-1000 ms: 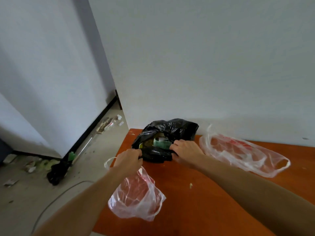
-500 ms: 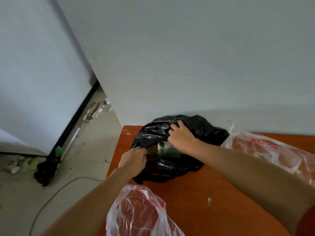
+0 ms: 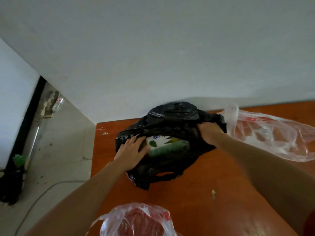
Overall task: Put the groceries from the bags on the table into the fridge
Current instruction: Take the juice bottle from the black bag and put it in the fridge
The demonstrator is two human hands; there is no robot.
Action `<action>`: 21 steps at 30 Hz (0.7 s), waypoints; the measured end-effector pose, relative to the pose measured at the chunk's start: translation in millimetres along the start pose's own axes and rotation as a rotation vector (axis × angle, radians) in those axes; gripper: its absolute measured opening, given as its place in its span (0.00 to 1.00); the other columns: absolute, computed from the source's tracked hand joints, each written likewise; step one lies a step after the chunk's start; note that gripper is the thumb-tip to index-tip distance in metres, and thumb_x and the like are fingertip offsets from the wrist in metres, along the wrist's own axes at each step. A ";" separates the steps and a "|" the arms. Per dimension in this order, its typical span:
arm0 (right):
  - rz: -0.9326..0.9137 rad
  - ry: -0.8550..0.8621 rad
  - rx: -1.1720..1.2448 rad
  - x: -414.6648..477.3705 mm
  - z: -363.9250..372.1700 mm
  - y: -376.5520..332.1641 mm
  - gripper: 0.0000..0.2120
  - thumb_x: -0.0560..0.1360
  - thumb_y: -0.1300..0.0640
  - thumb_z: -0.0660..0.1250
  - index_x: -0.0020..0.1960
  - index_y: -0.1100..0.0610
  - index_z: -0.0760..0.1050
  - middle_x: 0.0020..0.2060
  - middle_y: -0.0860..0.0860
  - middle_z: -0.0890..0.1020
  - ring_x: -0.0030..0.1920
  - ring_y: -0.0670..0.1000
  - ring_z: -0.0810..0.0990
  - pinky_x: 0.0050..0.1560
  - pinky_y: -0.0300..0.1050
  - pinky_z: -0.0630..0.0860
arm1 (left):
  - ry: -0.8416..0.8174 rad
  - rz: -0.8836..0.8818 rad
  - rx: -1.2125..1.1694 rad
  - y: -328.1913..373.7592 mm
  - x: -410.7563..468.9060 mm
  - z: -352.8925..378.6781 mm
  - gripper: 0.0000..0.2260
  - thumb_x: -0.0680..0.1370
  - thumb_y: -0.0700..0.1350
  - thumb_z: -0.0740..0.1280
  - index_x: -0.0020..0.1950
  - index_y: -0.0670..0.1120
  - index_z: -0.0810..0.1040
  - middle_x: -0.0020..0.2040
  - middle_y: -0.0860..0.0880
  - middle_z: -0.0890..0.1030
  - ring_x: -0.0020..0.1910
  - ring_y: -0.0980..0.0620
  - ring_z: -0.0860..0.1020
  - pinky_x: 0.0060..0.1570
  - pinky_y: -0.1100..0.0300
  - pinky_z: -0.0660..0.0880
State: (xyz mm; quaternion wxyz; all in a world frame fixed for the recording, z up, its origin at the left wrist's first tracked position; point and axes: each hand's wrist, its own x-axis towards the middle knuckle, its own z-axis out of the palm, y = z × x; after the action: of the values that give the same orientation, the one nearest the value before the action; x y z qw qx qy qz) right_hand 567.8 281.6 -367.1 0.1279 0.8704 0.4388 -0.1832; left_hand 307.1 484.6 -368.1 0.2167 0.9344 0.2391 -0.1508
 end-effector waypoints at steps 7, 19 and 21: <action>0.082 0.002 0.306 -4.7 -9.6 3.6 0.07 0.77 0.63 0.59 0.46 0.60 0.76 0.45 0.58 0.81 0.47 0.61 0.80 0.40 0.49 0.73 | -0.086 -0.042 -0.264 -14.3 -5.3 12.5 0.45 0.65 0.80 0.52 0.75 0.56 0.55 0.70 0.50 0.66 0.62 0.50 0.71 0.60 0.49 0.74; -0.316 0.065 -0.141 -50.7 -58.4 -98.4 0.21 0.75 0.55 0.66 0.66 0.53 0.68 0.60 0.54 0.73 0.60 0.56 0.72 0.49 0.49 0.74 | -0.057 -0.066 -0.233 -13.7 -30.4 17.8 0.49 0.61 0.76 0.66 0.76 0.58 0.51 0.73 0.50 0.61 0.68 0.47 0.67 0.64 0.47 0.71; -0.326 0.083 -0.066 -39.1 -57.7 -76.8 0.15 0.75 0.63 0.62 0.60 0.52 0.75 0.53 0.50 0.77 0.54 0.52 0.76 0.49 0.47 0.75 | -0.037 -0.051 -0.198 -12.6 -29.4 16.7 0.48 0.62 0.74 0.67 0.76 0.57 0.53 0.72 0.50 0.63 0.67 0.48 0.68 0.63 0.48 0.72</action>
State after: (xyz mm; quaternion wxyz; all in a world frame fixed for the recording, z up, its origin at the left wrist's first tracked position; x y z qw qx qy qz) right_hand 496.1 320.4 -303.1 0.1068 0.7899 0.5846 -0.1511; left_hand 273.0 475.3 -375.3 0.3082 0.8992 0.2724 -0.1493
